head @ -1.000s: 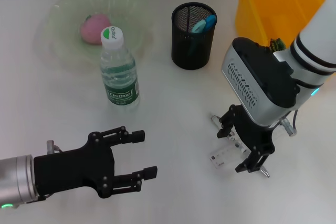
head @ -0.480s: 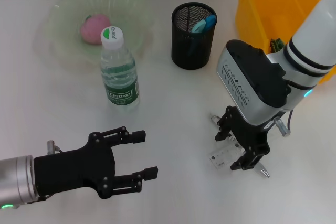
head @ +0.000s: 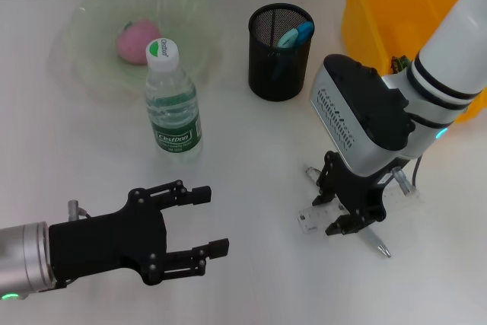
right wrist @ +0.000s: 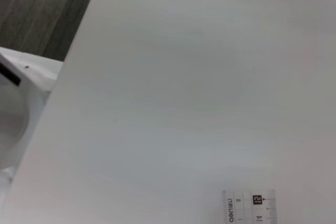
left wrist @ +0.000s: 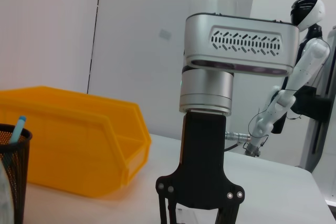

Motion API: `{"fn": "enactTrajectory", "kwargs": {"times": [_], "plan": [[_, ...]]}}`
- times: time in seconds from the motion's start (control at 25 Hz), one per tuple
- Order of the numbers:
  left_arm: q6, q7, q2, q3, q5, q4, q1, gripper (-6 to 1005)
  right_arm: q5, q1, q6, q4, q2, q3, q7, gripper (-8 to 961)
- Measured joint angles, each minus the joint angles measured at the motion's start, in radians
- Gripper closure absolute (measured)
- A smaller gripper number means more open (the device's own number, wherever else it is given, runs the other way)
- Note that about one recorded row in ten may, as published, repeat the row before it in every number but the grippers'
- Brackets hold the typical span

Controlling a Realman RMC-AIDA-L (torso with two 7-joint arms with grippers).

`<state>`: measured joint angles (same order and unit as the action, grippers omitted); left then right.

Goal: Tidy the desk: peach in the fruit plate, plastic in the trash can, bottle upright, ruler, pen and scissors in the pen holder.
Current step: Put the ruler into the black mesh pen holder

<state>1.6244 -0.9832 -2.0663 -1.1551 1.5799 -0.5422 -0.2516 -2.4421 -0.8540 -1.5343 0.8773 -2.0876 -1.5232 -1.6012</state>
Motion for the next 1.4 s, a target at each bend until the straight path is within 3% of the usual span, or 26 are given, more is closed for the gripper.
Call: {"fn": "enactTrajectory", "kwargs": {"times": [0.08, 0.28, 0.36, 0.6, 0.72, 0.84, 1.0, 1.04, 1.08, 1.2, 1.4], "plan": [[0.000, 0.000, 0.000, 0.000, 0.000, 0.000, 0.000, 232, 0.000, 0.008, 0.000, 0.025, 0.000, 0.002, -0.014, 575], [0.001, 0.000, 0.000, 0.000, -0.004, -0.001, 0.000, 232, 0.000, 0.029, -0.011, 0.091, 0.001, 0.021, -0.060, 575], [0.002, 0.000, 0.000, 0.000, -0.004, -0.001, 0.000, 232, 0.000, 0.047, -0.037, 0.151, 0.003, 0.073, -0.084, 575], [0.024, -0.004, 0.000, 0.001, -0.005, -0.002, 0.004, 232, 0.042, 0.072, -0.165, 0.394, 0.005, 0.365, -0.154, 576], [0.036, -0.002, 0.000, 0.008, -0.006, -0.004, 0.005, 232, 0.218, 0.116, -0.161, 0.541, 0.005, 0.532, -0.181, 576], [0.049, 0.000, -0.001, 0.009, -0.007, -0.004, 0.002, 232, 0.471, 0.184, -0.046, 0.566, 0.006, 0.615, -0.168, 576], [0.059, 0.000, -0.002, 0.009, -0.007, -0.004, -0.004, 232, 0.916, 0.281, 0.158, 0.388, 0.005, 0.623, -0.019, 576], [0.059, 0.000, -0.002, 0.009, -0.007, -0.004, -0.004, 232, 1.110, 0.289, 0.180, 0.219, 0.007, 0.622, 0.089, 576], [0.059, 0.000, -0.002, 0.009, -0.007, -0.004, -0.004, 232, 1.110, 0.289, 0.180, 0.219, 0.007, 0.622, 0.089, 576], [0.067, 0.001, -0.003, 0.009, -0.007, -0.002, -0.003, 232, 1.279, 0.263, 0.168, -0.012, 0.011, 0.630, 0.208, 577], [0.083, 0.003, -0.003, 0.005, -0.006, -0.002, 0.003, 232, 1.334, 0.170, 0.223, -0.321, 0.011, 0.627, 0.369, 577]]}}
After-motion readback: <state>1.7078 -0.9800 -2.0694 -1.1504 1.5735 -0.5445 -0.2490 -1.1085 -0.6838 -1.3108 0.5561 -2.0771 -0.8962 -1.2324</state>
